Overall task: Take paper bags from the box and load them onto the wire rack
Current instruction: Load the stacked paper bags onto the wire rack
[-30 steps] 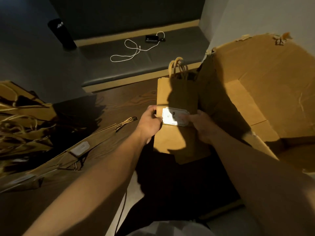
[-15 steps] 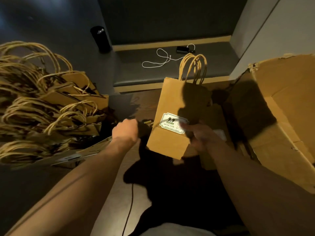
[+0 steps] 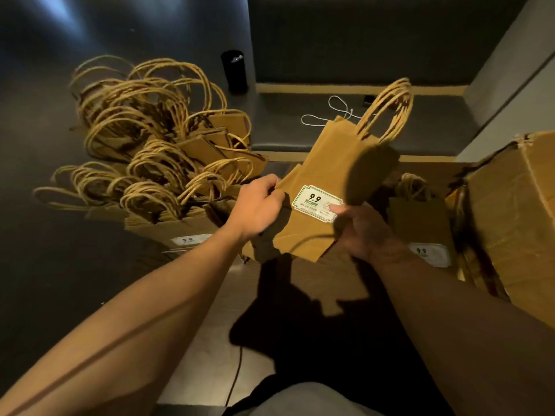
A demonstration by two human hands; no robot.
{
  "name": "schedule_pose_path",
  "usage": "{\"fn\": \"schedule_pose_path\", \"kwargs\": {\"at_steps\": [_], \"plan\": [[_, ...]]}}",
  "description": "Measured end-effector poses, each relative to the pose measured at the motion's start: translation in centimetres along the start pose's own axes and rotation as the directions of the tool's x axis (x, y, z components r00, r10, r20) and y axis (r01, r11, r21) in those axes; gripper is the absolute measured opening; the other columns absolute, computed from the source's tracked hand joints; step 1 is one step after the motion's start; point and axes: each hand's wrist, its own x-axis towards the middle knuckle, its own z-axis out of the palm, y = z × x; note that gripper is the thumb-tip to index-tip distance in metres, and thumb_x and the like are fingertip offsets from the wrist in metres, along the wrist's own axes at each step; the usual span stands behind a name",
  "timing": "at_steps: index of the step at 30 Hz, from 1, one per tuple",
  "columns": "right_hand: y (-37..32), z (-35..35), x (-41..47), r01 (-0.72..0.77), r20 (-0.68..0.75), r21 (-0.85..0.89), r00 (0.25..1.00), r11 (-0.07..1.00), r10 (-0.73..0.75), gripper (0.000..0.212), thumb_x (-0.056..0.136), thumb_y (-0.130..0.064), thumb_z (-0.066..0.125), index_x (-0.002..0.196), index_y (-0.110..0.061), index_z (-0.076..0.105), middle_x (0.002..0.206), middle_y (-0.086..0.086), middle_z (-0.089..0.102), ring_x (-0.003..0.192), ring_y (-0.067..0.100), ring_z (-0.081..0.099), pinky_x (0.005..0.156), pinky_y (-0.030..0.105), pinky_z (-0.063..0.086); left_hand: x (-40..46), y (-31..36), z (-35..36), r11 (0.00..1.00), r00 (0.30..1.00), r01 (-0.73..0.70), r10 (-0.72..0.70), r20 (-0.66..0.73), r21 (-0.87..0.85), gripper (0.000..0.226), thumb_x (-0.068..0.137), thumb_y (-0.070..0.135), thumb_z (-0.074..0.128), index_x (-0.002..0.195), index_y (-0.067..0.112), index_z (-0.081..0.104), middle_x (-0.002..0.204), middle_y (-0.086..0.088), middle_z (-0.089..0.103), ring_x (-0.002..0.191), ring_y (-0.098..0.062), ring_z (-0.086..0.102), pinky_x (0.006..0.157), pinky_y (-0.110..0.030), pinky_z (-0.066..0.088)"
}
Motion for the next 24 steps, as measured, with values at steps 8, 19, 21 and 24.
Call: {"fn": "schedule_pose_path", "kwargs": {"at_steps": [8, 19, 21, 24], "plan": [[-0.3, 1.7, 0.2, 0.093, -0.088, -0.112, 0.991, 0.989, -0.103, 0.048, 0.086, 0.009, 0.054, 0.133, 0.0, 0.052, 0.126, 0.022, 0.062, 0.112, 0.038, 0.062, 0.101, 0.053, 0.046, -4.2, -4.9, -1.9, 0.609, 0.729, -0.685, 0.569, 0.381, 0.4, 0.053, 0.095, 0.025, 0.043, 0.143, 0.003, 0.044, 0.147, -0.019, 0.048, 0.141, -0.031, 0.039, 0.117, -0.04, 0.031], [1.2, 4.7, -1.9, 0.038, 0.115, -0.185, 0.993, 0.982, -0.017, 0.041, 0.092, 0.008, 0.045, 0.128, -0.007, 0.056, 0.126, 0.015, 0.065, 0.115, 0.031, 0.062, 0.097, 0.044, 0.048, -5.9, -11.2, -8.6, 0.766, 0.993, 0.059, -0.11, 0.04, 0.64, 0.034, 0.1, 0.03, 0.046, 0.13, 0.018, 0.055, 0.117, -0.011, 0.064, 0.106, -0.033, 0.062, 0.086, -0.038, 0.048], [0.9, 4.8, -2.2, 0.0, 0.143, -0.224, 0.989, 0.975, 0.033, 0.042, 0.089, 0.007, 0.048, 0.128, -0.006, 0.057, 0.125, 0.014, 0.065, 0.116, 0.031, 0.062, 0.097, 0.043, 0.048, -5.4, -11.9, -9.1, 0.775, 0.981, 0.107, -0.186, 0.063, 0.623, 0.04, 0.096, 0.023, 0.051, 0.135, 0.014, 0.052, 0.124, -0.016, 0.063, 0.111, -0.036, 0.061, 0.089, -0.039, 0.048], [0.1, 5.1, -2.2, -0.033, 0.167, -0.284, 0.982, 0.958, 0.083, 0.051, 0.08, 0.005, 0.057, 0.13, -0.003, 0.055, 0.124, 0.015, 0.066, 0.117, 0.032, 0.062, 0.099, 0.044, 0.046, -5.4, -12.9, -8.9, 0.781, 0.978, 0.073, -0.178, 0.11, 0.62, 0.056, 0.092, 0.017, 0.055, 0.146, 0.013, 0.04, 0.142, -0.015, 0.05, 0.125, -0.036, 0.053, 0.102, -0.04, 0.043]]}}
